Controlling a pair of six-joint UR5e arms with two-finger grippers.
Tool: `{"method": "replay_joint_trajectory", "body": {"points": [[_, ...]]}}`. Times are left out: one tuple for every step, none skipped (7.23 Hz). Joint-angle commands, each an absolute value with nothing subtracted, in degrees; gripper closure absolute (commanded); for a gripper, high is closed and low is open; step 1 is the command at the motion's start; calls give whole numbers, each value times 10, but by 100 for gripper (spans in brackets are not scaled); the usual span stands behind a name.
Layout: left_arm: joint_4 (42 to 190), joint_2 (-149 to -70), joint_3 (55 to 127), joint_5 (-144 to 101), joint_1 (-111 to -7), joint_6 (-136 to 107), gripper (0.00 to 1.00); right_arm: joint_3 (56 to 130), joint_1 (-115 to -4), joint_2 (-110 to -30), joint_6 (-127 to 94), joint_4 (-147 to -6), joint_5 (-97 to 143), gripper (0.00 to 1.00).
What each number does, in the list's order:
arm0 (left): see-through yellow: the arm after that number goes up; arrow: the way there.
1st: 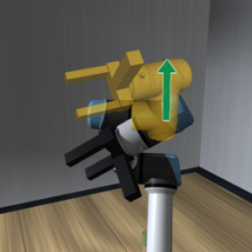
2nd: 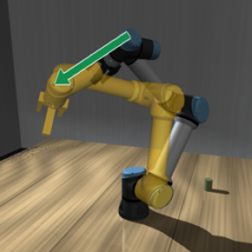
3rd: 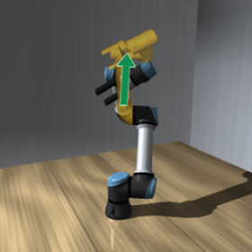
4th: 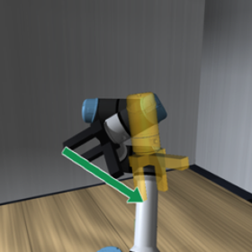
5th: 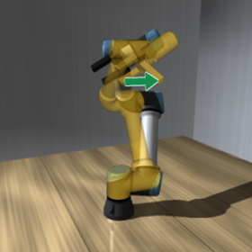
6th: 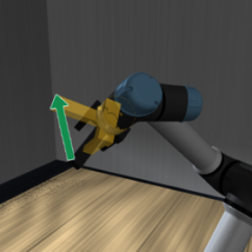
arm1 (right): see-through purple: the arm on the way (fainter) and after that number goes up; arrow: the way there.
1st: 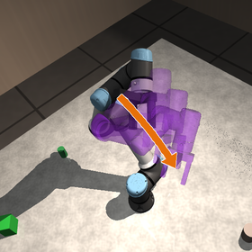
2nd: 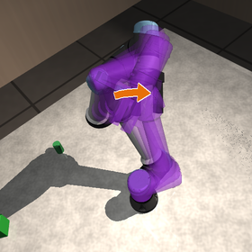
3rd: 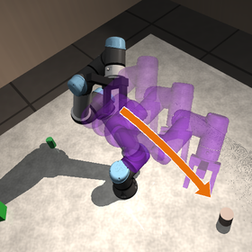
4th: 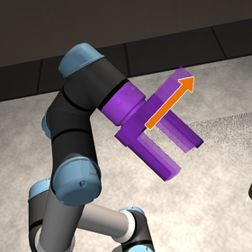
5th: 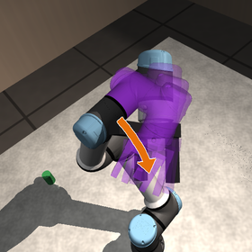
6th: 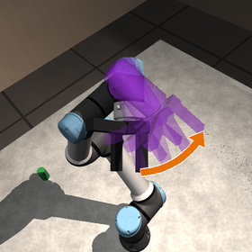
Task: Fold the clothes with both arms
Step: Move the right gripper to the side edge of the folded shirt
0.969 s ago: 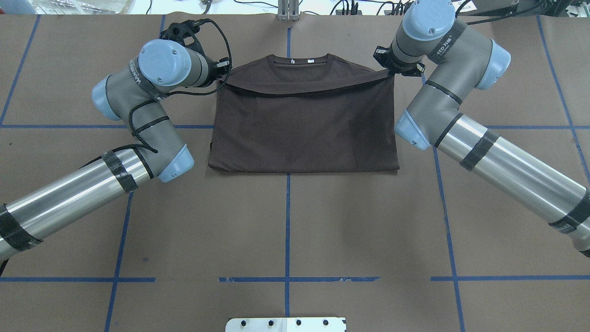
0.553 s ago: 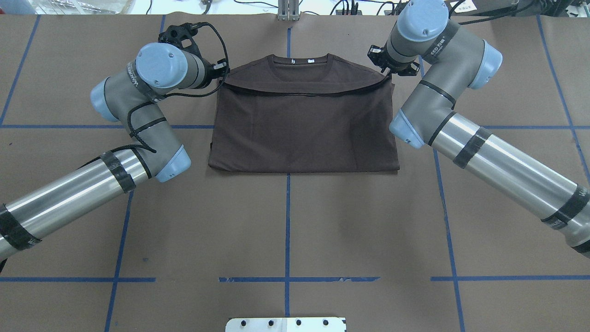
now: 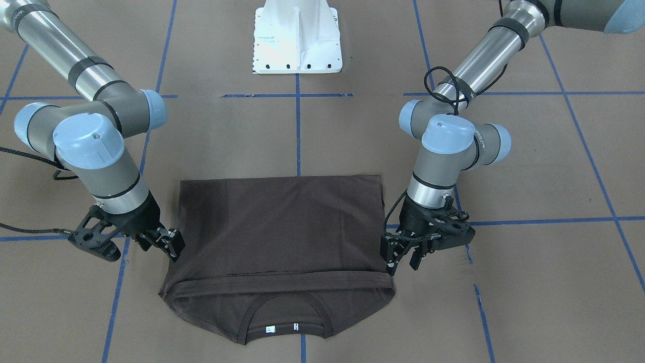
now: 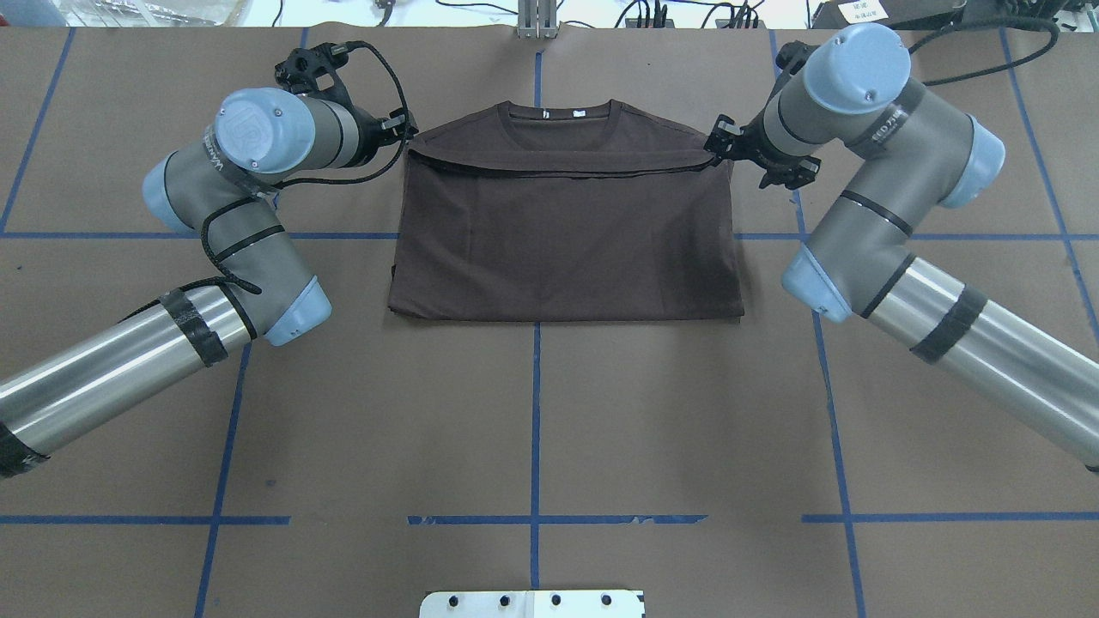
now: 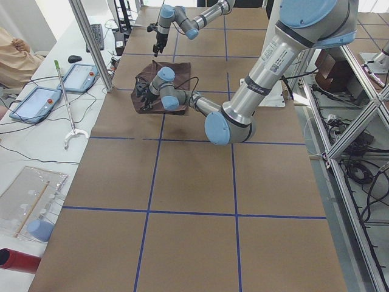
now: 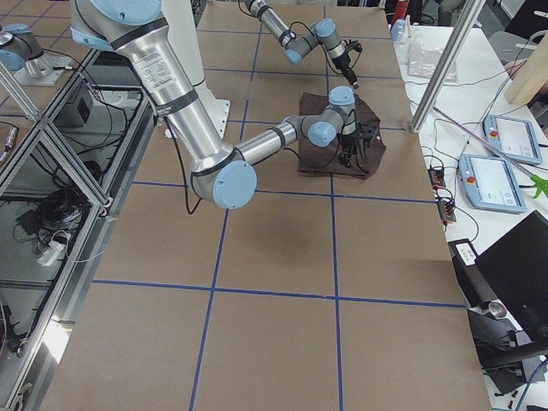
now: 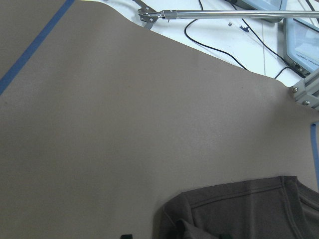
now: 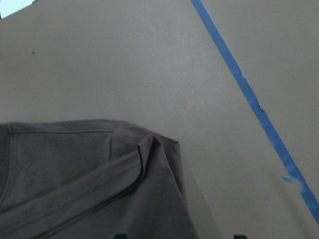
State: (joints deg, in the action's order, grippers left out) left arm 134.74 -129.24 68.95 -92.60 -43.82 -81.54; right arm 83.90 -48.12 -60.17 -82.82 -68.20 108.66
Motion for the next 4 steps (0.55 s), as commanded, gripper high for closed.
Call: {"method": "replay_joint_trajectory", "body": {"points": [[1351,-1286,697,-926,-439,-818,34,933,-429,-673,-922,-681,1082,17],[1351,-1286,697,-926,-438,-818,34,948,-405,-695,-945,-681,1071,17],[1351,-1287,698,-926,-438,-817,33,959,-387,-703,-946,-682,1054,17],[1350,-1285,697,-926,-437,-817,34,955,-374,-710,-946,-681,1053,17]]}}
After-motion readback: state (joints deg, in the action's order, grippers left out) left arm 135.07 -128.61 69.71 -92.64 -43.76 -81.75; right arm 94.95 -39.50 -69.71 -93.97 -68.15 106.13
